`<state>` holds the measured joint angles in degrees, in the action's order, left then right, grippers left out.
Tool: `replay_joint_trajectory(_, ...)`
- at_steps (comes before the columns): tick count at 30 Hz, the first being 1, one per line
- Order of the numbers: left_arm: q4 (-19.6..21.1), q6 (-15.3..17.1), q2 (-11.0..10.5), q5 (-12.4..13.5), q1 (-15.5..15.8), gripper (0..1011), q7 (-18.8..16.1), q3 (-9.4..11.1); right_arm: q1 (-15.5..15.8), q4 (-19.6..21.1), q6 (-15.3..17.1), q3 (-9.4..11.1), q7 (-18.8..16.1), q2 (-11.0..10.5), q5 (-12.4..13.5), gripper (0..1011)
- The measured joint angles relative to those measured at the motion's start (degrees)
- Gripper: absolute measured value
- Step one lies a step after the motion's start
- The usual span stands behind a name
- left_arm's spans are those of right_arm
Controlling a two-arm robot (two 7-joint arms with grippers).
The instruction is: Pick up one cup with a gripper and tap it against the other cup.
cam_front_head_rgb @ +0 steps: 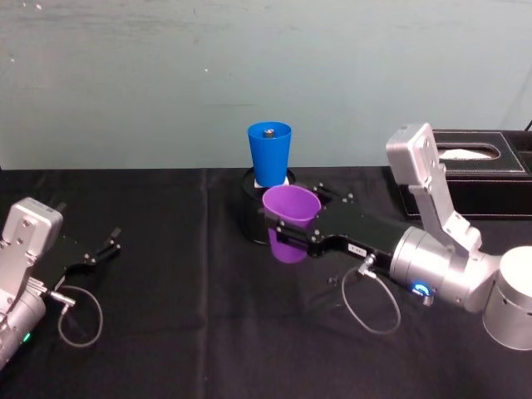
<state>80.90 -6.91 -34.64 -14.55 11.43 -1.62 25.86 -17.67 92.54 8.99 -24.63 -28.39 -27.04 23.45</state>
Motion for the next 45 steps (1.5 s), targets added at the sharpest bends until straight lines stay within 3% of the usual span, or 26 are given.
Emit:
replay_joint_trajectory(11,0.00,0.00,0.00,0.00,0.00,1000,0.00,0.00,-1.65,0.37,2.35,-0.78,2.00,0.54,1.42,729)
replay_joint_trajectory(45,0.00,0.00,0.00,0.00,0.00,1000,0.00,0.00,-1.45,0.25,2.13,-0.68,1.71,0.54,1.35,729)
